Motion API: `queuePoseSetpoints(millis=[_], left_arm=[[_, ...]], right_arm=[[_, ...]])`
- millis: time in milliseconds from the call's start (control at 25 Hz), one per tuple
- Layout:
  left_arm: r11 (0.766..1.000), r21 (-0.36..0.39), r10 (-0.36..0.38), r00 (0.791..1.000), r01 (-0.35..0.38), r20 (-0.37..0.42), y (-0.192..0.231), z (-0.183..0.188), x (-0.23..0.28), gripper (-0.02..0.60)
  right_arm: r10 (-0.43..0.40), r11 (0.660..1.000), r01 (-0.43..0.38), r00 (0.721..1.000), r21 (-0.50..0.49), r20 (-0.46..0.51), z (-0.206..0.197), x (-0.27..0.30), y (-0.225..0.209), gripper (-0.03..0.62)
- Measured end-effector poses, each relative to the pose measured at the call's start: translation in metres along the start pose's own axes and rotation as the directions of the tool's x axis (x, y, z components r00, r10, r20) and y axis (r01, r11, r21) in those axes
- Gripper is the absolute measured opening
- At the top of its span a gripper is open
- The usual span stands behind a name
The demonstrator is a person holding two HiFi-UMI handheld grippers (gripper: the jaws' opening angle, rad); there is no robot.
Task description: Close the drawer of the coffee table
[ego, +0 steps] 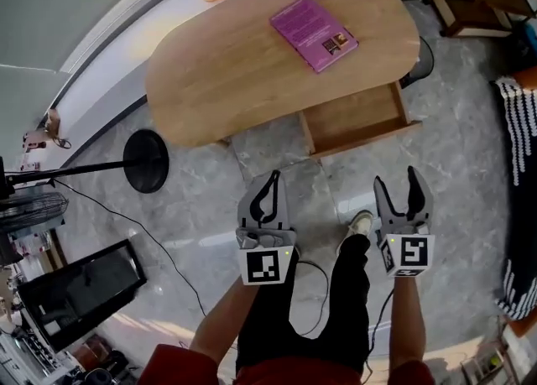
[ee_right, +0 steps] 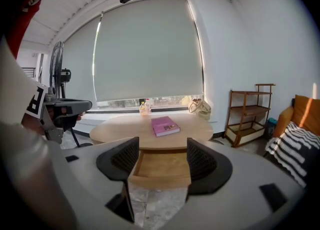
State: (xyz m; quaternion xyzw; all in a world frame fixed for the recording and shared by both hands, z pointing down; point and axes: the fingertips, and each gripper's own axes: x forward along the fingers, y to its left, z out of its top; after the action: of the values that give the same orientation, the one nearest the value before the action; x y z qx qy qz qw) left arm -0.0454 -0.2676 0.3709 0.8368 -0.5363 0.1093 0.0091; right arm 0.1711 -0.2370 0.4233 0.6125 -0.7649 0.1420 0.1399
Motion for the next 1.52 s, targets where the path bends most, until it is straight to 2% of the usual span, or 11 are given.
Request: queuePoseSetpoints(millis=[160, 320, 520, 600, 680, 840, 960, 1120, 1320, 1520], left_arm=[[1.000, -0.007, -0.004, 1.000, 0.004, 0.002, 0.003, -0.087, 0.018, 0.008], [1.000, 0.016, -0.006, 1.000, 0.006, 0.013, 0.005, -0.174, 0.037, 0.008], [0.996, -0.077, 0.044, 0.999, -0.041, 0.031, 0.012, -0.272, 0.064, 0.008], [0.995, -0.091, 0.036, 0.998, -0.032, 0.042, 0.009, -0.304, 0.072, 0.008], [0.997, -0.076, 0.012, 0.998, -0.007, 0.062, 0.004, -0.328, 0.078, 0.008], [0.999, -0.025, -0.020, 0.993, 0.023, 0.117, 0.001, -0.360, 0.088, 0.008], [0.998, -0.028, -0.047, 0.989, 0.051, 0.142, -0.006, -0.377, 0.092, 0.008], [0.994, -0.051, -0.091, 0.981, 0.101, 0.171, -0.018, -0.392, 0.095, 0.008], [0.994, -0.069, -0.078, 0.987, 0.088, 0.139, -0.017, -0.410, 0.099, 0.008], [0.996, -0.066, -0.053, 0.990, 0.062, 0.128, -0.016, -0.422, 0.094, 0.008]], right_arm=[[0.011, 1.000, -0.012, 1.000, -0.016, -0.023, -0.083, 0.036, 0.009, 0.275], [0.022, 0.999, -0.023, 1.000, -0.040, -0.015, -0.154, 0.072, 0.009, 0.276], [0.025, 0.997, -0.020, 0.998, -0.076, 0.065, -0.215, 0.116, 0.003, 0.278], [0.030, 0.992, -0.019, 0.996, -0.121, 0.088, -0.236, 0.127, 0.002, 0.279], [0.045, 0.989, -0.029, 0.993, -0.148, 0.111, -0.253, 0.135, 0.003, 0.281], [0.038, 0.993, -0.020, 0.987, -0.113, 0.157, -0.283, 0.147, -0.004, 0.282], [0.014, 0.992, 0.007, 0.986, -0.129, 0.164, -0.301, 0.153, -0.011, 0.287], [0.028, 0.993, -0.009, 0.988, -0.120, 0.154, -0.311, 0.160, -0.007, 0.291], [0.014, 0.996, 0.003, 0.982, -0.090, 0.191, -0.308, 0.166, -0.001, 0.291], [0.048, 0.995, -0.030, 0.979, -0.096, 0.196, -0.310, 0.168, 0.007, 0.295]])
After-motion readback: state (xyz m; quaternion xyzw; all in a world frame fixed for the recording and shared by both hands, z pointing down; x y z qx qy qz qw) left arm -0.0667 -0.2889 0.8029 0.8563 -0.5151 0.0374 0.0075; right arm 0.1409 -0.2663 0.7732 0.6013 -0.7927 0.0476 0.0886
